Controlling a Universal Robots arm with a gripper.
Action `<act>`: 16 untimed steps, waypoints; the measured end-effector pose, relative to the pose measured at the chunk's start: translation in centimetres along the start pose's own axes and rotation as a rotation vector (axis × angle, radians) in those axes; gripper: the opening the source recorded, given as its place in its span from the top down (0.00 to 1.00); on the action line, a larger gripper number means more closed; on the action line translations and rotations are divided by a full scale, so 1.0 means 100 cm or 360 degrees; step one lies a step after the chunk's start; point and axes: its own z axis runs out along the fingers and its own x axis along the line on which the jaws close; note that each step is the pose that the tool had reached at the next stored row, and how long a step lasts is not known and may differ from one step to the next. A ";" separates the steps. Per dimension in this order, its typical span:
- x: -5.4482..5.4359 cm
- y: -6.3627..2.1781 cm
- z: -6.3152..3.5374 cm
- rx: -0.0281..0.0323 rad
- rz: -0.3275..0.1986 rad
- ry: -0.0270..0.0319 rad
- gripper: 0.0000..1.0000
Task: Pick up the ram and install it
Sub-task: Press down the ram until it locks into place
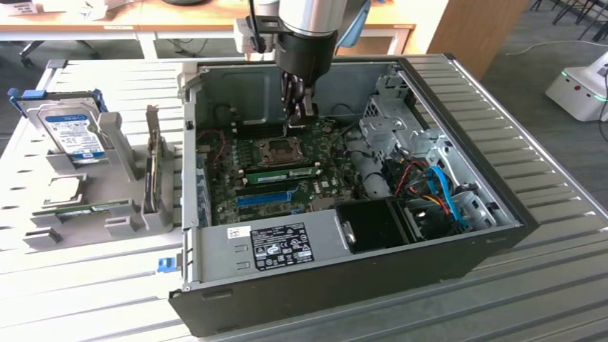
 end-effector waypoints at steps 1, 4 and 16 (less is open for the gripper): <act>0.000 0.0000 0.0000 0.00001 0.0000 0.00000 0.90; 0.000 0.0000 0.0000 0.00000 0.0000 0.00001 0.90; 0.000 0.0000 0.0006 -0.00018 0.0203 -0.00102 0.90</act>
